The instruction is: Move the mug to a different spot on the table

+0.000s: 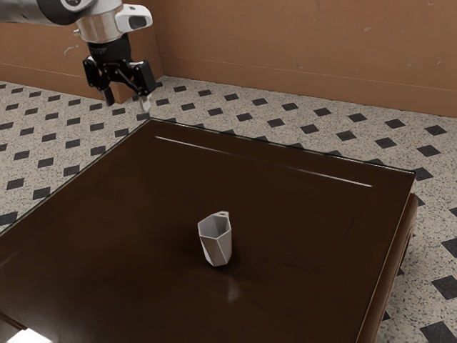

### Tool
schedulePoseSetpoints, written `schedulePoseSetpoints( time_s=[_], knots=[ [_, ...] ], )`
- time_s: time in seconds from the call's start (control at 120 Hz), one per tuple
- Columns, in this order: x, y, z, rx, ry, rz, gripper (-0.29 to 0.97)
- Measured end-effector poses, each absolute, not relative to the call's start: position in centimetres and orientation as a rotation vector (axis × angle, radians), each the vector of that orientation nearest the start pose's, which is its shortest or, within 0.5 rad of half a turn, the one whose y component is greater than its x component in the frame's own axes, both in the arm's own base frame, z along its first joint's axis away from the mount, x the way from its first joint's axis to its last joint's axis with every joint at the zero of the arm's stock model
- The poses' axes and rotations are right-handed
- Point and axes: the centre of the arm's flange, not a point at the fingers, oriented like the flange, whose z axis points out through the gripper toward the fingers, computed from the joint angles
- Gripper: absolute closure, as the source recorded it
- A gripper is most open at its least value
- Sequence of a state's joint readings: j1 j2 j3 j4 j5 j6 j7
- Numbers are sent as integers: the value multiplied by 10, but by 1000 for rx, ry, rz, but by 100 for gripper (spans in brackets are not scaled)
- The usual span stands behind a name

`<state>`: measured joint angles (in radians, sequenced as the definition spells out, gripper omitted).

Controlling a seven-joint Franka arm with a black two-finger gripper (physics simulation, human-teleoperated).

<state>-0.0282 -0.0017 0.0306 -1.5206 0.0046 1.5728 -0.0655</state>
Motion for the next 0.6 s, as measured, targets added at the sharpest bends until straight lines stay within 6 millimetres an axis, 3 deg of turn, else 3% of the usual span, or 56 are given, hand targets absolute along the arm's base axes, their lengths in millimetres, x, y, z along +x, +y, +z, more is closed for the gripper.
schedulePoseSetpoints(
  time_s=[0.2,0.308,0.417,0.6],
  knots=[
    [552,2,644,-3135,-135,-67,0],
    [537,-3,588,-3129,-132,34,0],
    [531,-32,525,-3119,-59,119,0],
    [558,-63,468,-3137,-35,61,0]
  ],
)
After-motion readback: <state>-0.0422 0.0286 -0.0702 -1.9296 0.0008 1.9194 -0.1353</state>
